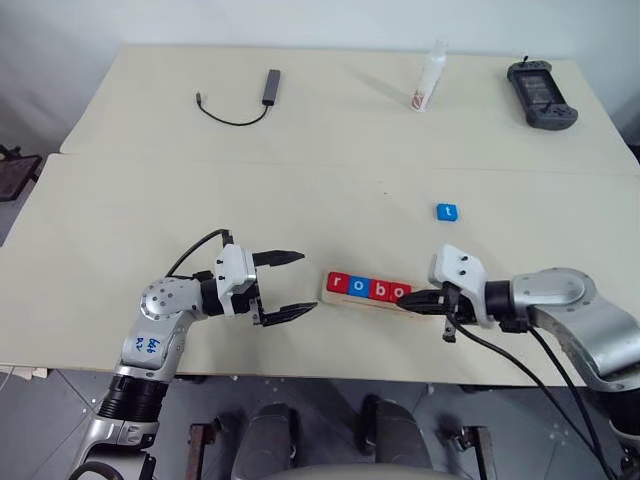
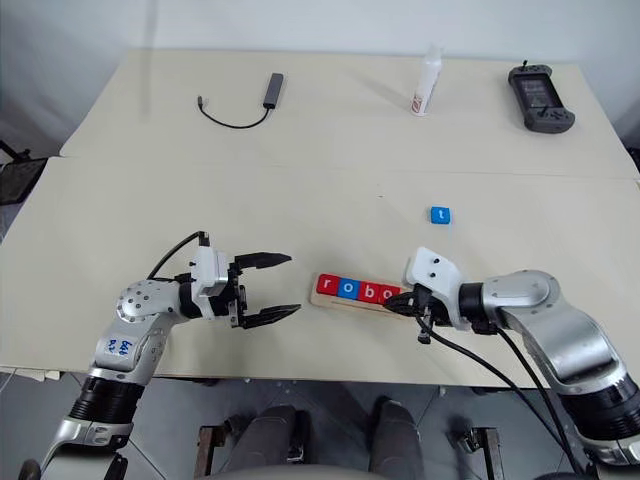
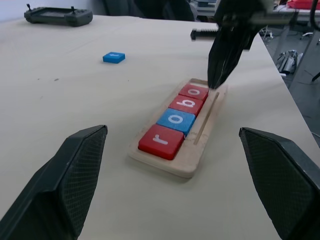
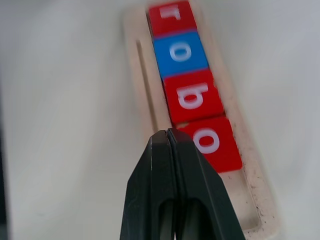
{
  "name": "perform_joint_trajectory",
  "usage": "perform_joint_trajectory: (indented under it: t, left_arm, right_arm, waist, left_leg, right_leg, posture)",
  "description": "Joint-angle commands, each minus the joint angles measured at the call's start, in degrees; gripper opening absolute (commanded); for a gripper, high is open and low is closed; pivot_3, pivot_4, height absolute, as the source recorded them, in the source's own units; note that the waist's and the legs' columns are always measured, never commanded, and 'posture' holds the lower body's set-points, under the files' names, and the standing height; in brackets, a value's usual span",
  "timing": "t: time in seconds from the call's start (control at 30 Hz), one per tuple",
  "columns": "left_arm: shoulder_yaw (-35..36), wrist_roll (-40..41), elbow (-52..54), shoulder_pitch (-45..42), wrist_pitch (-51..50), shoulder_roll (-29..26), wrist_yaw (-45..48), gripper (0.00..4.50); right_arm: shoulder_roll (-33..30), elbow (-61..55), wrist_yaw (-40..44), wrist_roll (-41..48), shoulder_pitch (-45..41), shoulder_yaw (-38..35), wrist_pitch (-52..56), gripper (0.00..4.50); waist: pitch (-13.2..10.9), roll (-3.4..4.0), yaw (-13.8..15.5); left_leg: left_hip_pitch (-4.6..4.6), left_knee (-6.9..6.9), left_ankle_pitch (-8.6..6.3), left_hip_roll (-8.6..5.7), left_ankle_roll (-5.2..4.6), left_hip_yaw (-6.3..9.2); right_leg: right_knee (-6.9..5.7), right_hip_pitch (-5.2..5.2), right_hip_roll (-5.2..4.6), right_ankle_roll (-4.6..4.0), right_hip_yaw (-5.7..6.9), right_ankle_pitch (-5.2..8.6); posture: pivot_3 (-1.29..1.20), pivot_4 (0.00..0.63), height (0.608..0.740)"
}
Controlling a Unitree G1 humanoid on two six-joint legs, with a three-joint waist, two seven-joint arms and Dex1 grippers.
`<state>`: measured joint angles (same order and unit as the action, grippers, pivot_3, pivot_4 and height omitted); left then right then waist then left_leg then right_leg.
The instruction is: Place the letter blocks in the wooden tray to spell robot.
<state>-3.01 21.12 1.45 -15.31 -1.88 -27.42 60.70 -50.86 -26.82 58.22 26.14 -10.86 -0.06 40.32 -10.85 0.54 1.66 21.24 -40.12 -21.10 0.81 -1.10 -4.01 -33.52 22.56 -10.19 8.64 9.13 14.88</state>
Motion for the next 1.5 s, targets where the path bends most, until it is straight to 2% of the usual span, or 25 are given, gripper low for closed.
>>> perform_joint_trajectory:
  t: [0.03, 0.13, 0.2, 0.27, 0.37, 0.53, 0.63, 0.73, 0.93, 1.03, 1.13, 1.27, 1.4, 1.5]
  left_arm:
    - [0.8, 0.8, 1.2, 0.7, 0.6, -0.6, 0.5, 4.50]
    - [1.1, 0.8, 0.2, 0.3, 0.8, -0.7, 0.6, 4.50]
    - [1.4, 0.7, -1.0, -0.4, 0.9, -0.7, 0.7, 4.50]
    - [1.6, 0.4, -2.7, -1.3, 1.3, -0.6, 0.8, 4.50]
    - [1.7, 0.0, -4.9, -2.5, 2.1, -0.4, 0.9, 4.50]
    - [1.6, -0.3, -7.4, -4.5, 3.4, -0.2, 1.3, 4.50]
    - [1.7, -0.4, -8.2, -5.5, 4.0, -0.2, 1.5, 4.50]
    - [1.7, -0.4, -7.9, -5.4, 4.1, -0.3, 1.3, 4.50]
    - [2.1, -0.5, -5.9, -4.1, 3.8, -0.4, 0.1, 4.50]
    - [2.2, -0.5, -4.7, -3.3, 3.6, -0.2, -0.7, 4.50]
    - [2.1, -0.7, -3.6, -2.4, 3.4, 0.0, -1.5, 4.50]
    - [1.9, -0.9, -2.8, -1.8, 3.4, 0.5, -2.3, 4.50]
    - [2.0, -1.1, -2.2, -1.5, 3.7, 0.9, -3.3, 4.50]
    - [2.0, -1.2, -1.5, -0.9, 3.7, 1.1, -3.9, 4.50]
  right_arm:
    - [0.4, -3.6, 0.2, 4.9, 7.4, -12.6, -1.9, 0.03]
    - [3.0, -2.1, -2.4, 3.2, 15.6, -22.3, -6.8, 0.62]
    - [6.5, 0.8, -5.5, -0.1, 19.3, -28.0, -14.5, 1.22]
    - [10.9, 4.2, -5.1, 0.3, 22.4, -34.0, -22.6, 1.85]
    - [13.9, 7.6, -4.8, -0.9, 27.4, -38.1, -29.4, 2.80]
    - [14.3, 11.1, -4.7, 0.8, 30.7, -39.8, -30.5, 4.47]
    - [14.3, 12.8, -5.9, 0.3, 28.5, -38.0, -31.8, 4.47]
    - [13.9, 12.2, -7.9, 1.9, 24.4, -35.2, -28.5, 4.47]
    - [5.7, 12.3, -14.6, 0.3, 10.6, -26.0, -11.7, 4.47]
    - [3.8, 14.7, -18.3, 1.3, 0.1, -21.0, -2.2, 4.47]
    - [5.7, 19.9, -23.1, 2.0, -13.1, -15.9, 9.2, 4.47]
    - [9.2, 28.7, -28.7, -3.0, -25.0, -8.6, 14.8, 4.47]
    - [14.8, 39.4, -34.6, -7.9, -32.1, -4.8, 14.4, 4.47]
    - [18.1, 44.0, -37.2, -10.6, -34.1, -3.6, 12.3, 4.47]
  waist:
    - [0.0, 0.00, 0.2]
    - [0.0, -0.01, 0.4]
    - [0.0, -0.02, 0.2]
    - [0.0, -0.01, 0.1]
    - [0.1, 0.02, -0.1]
    - [0.1, 0.05, -0.5]
    - [0.1, 0.07, -0.8]
    - [0.1, 0.07, -1.0]
    - [0.1, 0.13, -1.2]
    - [0.1, 0.13, -1.0]
    - [0.1, 0.15, -1.3]
    - [0.1, 0.15, -1.3]
    - [0.1, 0.15, -1.3]
    - [0.1, 0.16, -1.6]
  left_leg:
    - [0.01, 0.01, 0.00, 0.00, 0.00, 0.01]
    - [0.00, 0.01, 0.00, -0.01, 0.00, -0.01]
    - [-0.07, 0.01, 0.00, 0.00, 0.00, -0.06]
    - [-0.12, 0.01, 0.00, 0.00, 0.00, -0.11]
    - [-0.15, 0.02, 0.01, -0.01, 0.01, -0.12]
    - [-0.19, 0.02, 0.01, 0.01, 0.01, -0.15]
    - [-0.30, 0.03, 0.01, 0.06, 0.01, -0.26]
    - [-0.33, 0.03, 0.01, 0.07, 0.02, -0.28]
    - [-0.31, -0.01, 0.02, 0.07, 0.02, -0.30]
    - [-0.24, 0.00, 0.02, 0.08, 0.02, -0.23]
    - [-0.15, -0.06, 0.02, 0.05, 0.01, -0.24]
    - [-0.05, -0.04, 0.03, 0.05, 0.02, -0.11]
    - [0.02, 0.00, 0.02, 0.00, 0.01, -0.12]
    - [0.03, 0.05, 0.02, 0.00, 0.01, -0.12]
  right_leg:
    - [0.01, 0.00, 0.00, 0.00, 0.01, 0.00]
    - [0.01, -0.02, 0.00, 0.00, 0.00, 0.00]
    - [-0.02, -0.04, 0.00, 0.00, -0.03, 0.00]
    - [-0.06, -0.06, 0.01, 0.00, -0.08, 0.00]
    - [-0.08, -0.05, 0.02, 0.00, -0.10, 0.00]
    - [-0.08, -0.06, 0.03, 0.00, -0.13, 0.00]
    - [-0.13, -0.06, 0.05, 0.00, -0.24, 0.00]
    - [-0.17, -0.05, 0.05, 0.00, -0.27, 0.00]
    - [-0.23, 0.00, 0.04, 0.00, -0.33, 0.00]
    - [-0.21, 0.03, 0.04, -0.02, -0.24, 0.01]
    - [-0.20, 0.07, 0.00, -0.02, -0.26, 0.00]
    - [-0.20, 0.09, 0.00, -0.03, -0.13, 0.01]
    - [-0.16, 0.12, -0.02, -0.03, -0.09, 0.01]
    - [-0.15, 0.13, -0.02, -0.03, -0.07, 0.01]
  posture:
    - [0.00, 0.150, 0.740]
    - [0.00, 0.150, 0.740]
    - [0.00, 0.150, 0.740]
    - [0.00, 0.150, 0.740]
    - [0.00, 0.150, 0.740]
    - [0.00, 0.150, 0.740]
    - [0.00, 0.150, 0.740]
    - [0.00, 0.150, 0.740]
    - [0.00, 0.150, 0.740]
    - [0.00, 0.150, 0.740]
    - [0.00, 0.150, 0.740]
    - [0.00, 0.150, 0.740]
    - [0.00, 0.150, 0.740]
    - [0.00, 0.150, 0.740]
